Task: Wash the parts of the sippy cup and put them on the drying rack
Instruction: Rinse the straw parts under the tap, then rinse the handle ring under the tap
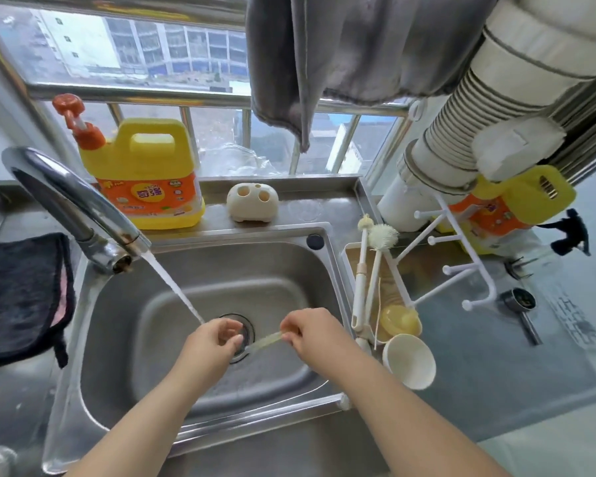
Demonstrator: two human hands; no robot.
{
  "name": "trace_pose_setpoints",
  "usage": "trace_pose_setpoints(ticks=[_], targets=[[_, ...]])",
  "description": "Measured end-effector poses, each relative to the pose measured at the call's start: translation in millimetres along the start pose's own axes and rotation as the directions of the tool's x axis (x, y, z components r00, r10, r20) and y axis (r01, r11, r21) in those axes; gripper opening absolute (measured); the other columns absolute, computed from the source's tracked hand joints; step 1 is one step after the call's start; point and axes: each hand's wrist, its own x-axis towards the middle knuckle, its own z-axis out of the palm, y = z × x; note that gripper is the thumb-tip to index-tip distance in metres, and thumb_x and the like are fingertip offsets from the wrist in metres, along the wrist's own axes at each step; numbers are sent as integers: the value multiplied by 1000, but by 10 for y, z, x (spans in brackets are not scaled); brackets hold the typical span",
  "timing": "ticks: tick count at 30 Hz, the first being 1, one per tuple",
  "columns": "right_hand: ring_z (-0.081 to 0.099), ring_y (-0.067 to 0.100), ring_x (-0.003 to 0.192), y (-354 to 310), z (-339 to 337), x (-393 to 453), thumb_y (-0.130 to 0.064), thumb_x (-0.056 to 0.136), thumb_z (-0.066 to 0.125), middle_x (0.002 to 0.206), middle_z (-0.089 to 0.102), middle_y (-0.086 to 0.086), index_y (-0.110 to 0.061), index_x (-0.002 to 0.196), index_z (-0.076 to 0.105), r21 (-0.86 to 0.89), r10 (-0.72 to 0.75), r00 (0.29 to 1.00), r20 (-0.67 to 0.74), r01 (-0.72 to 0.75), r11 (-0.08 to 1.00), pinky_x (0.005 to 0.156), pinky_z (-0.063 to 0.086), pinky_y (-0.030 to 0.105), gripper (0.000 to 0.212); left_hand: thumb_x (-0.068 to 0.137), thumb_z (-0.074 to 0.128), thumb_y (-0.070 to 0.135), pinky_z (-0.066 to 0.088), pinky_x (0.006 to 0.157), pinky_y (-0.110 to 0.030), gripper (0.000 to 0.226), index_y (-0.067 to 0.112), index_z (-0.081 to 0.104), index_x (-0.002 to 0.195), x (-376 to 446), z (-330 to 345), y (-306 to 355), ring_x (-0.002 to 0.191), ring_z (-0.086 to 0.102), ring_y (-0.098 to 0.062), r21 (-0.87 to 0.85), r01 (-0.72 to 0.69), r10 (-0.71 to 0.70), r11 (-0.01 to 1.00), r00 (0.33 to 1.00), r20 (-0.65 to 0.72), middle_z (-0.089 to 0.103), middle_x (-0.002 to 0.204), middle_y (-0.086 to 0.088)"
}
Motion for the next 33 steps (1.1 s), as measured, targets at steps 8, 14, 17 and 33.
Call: trace_pose_setpoints(ticks=[8,14,17,33], targets=[[56,16,78,754,-642,-592,-23,98,47,86,63,-2,-20,96,60,245,407,820,-402,-332,911,67,43,28,14,91,60,17,44,76,-24,16,29,58,101,133,378,483,88,62,-12,17,-104,101,994,984,145,63,89,13],[58,25,88,1307,-655,-579,-24,99,46,96,66,8,-13,95,57,309,608,691,-390,-524,794,73,44,31,16,91,59,16,39,63,-10,15,29,60,98,123,528,544,85,62,-13,7,-97,94,995,980,174,66,89,6],[56,25,93,1421,-653,-494,-25,98,50,104,66,10,-12,102,63,369,656,672,-343,-545,753,76,40,29,19,91,60,15,43,59,-16,13,27,62,97,117,508,494,76,59,-11,-37,-40,46,998,983,176,67,90,3],[53,28,107,1323,-476,-378,-15,94,53,113,62,13,-8,118,64,199,505,682,-529,-478,855,81,41,30,27,94,56,15,49,73,-28,13,26,62,92,118,443,541,79,66,-12,-227,34,9,973,982,186,69,91,0]])
